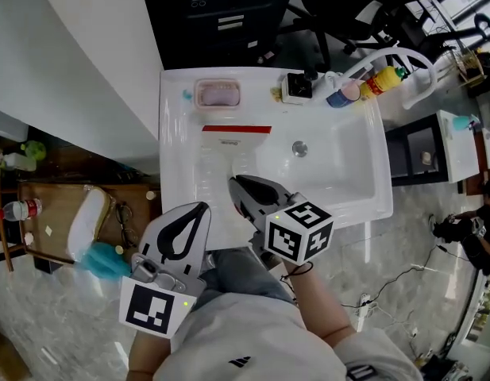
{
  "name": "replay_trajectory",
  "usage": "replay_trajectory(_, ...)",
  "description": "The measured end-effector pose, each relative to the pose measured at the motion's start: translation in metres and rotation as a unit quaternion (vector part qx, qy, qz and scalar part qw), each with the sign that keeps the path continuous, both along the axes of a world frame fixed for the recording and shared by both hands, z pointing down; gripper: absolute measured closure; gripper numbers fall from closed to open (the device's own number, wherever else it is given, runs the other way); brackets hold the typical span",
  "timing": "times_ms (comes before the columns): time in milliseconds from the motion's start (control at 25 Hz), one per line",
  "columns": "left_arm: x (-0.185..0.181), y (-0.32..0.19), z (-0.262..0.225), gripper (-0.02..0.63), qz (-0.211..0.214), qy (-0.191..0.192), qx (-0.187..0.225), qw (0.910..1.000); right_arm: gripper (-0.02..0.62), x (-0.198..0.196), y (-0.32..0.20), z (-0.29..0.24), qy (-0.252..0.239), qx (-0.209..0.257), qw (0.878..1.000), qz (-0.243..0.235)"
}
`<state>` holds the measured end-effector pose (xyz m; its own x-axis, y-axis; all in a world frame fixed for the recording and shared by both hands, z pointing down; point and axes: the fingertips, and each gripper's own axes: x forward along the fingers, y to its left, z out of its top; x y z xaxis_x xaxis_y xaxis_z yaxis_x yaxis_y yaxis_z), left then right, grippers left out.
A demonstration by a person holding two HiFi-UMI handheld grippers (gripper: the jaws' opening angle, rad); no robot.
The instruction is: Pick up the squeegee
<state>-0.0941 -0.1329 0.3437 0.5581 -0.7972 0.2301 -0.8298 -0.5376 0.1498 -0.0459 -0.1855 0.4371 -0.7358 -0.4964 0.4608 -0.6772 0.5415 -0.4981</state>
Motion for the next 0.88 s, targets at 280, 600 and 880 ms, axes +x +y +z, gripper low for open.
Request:
replay_trajectory(280,0.009,0.009,-0.008,0.592,-0.001,0.000,0.012,0.9999,0.563,0.011,0.013,-0.024,-0.012,0.028,1.000,0.004)
replay_trajectory(600,0.021,0.022,-0.018,0.592,0.009,-0.003,0.028,0.9996,0.563,0.018,0.028,-0.054,-0.025,0.067,0.997,0.004)
replay_trajectory(880,0.031,0.033,-0.030,0.592,0.009,-0.001,0.040,0.9992,0.563,0.027,0.042,-0.079,-0.036,0.094,0.995,0.001)
